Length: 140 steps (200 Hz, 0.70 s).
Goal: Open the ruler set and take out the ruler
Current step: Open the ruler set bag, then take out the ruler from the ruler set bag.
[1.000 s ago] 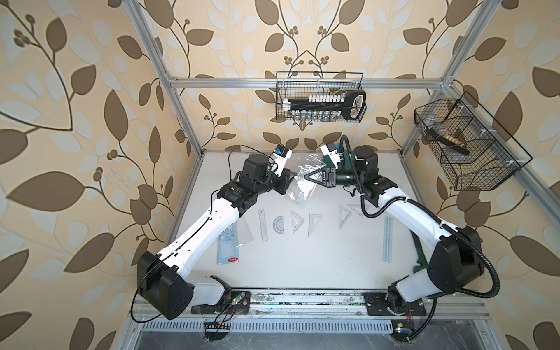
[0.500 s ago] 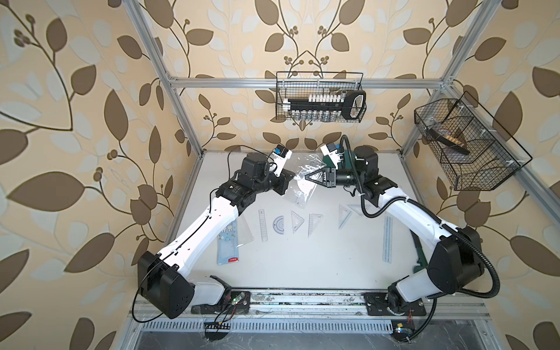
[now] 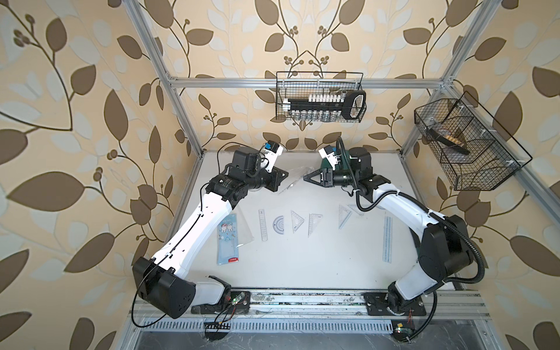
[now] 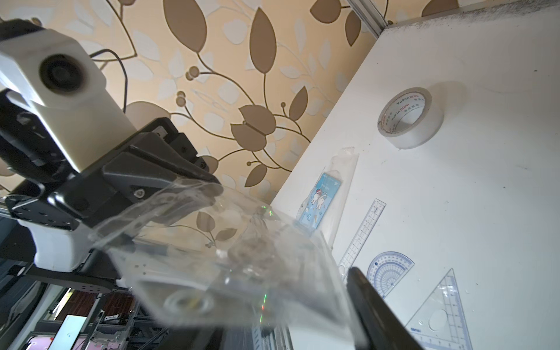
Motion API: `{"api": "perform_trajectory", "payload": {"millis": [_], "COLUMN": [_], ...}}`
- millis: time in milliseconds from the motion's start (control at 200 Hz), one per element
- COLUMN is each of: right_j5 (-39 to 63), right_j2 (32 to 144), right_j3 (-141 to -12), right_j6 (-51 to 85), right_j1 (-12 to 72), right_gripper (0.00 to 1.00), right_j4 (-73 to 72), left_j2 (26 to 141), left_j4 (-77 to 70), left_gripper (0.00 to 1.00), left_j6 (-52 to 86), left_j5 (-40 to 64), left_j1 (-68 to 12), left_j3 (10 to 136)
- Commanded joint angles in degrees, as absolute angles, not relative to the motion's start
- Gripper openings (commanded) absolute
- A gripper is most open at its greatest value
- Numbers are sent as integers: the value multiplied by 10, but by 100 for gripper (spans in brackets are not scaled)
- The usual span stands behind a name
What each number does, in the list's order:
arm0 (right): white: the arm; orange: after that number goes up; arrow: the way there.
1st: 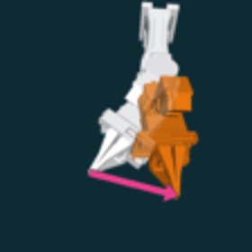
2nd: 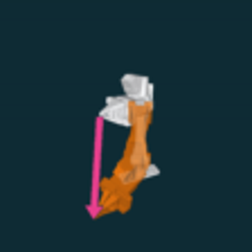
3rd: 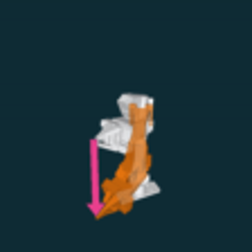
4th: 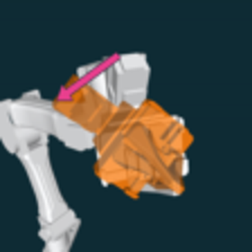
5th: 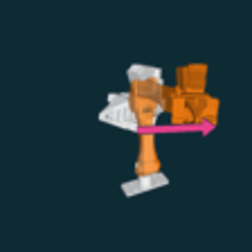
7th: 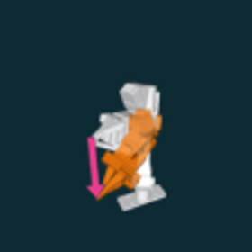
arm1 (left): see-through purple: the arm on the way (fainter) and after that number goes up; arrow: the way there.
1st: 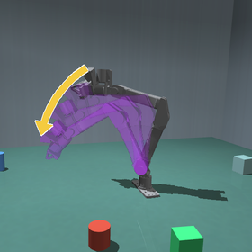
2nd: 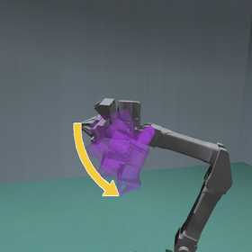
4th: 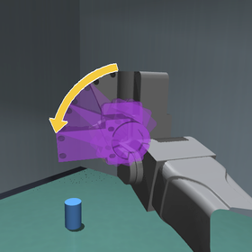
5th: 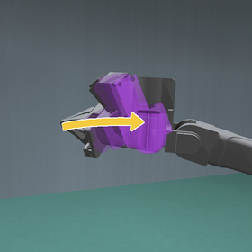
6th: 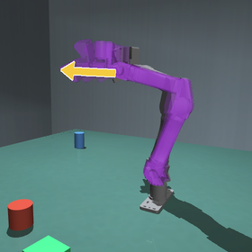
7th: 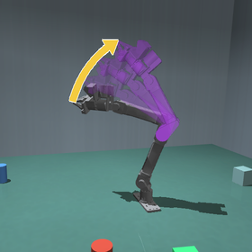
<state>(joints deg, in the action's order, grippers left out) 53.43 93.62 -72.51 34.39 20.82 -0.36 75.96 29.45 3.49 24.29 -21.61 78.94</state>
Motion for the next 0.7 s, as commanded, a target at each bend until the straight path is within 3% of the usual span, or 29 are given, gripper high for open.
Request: {"api": "perform_trajectory", "payload": {"millis": [0, 225, 325, 410, 600, 695], "right_j5": [486, 407, 402, 401, 389, 377], "right_j2": [935, 902, 887, 879, 900, 930], "right_j3": [-754, -732, -724, -723, -742, -765], "right_j6": [291, 266, 278, 295, 340, 351], "right_j1": [208, 208, 214, 230, 288, 318], "right_gripper": [65, 65, 60, 51, 15, 3], "right_j4": [75, 137, 128, 110, 70, 71], "left_j2": [770, 788, 796, 801, 821, 842], "left_j4": [356, 396, 399, 390, 379, 371], "left_gripper": [0, 0, 0, 0, 0, 0], "left_j6": [81, 147, 171, 191, 214, 224], "left_j5": [237, 170, 150, 132, 55, 25], "left_j1": [-201, -190, -190, -195, -233, -255], "left_j3": [822, 798, 793, 787, 784, 785]}}
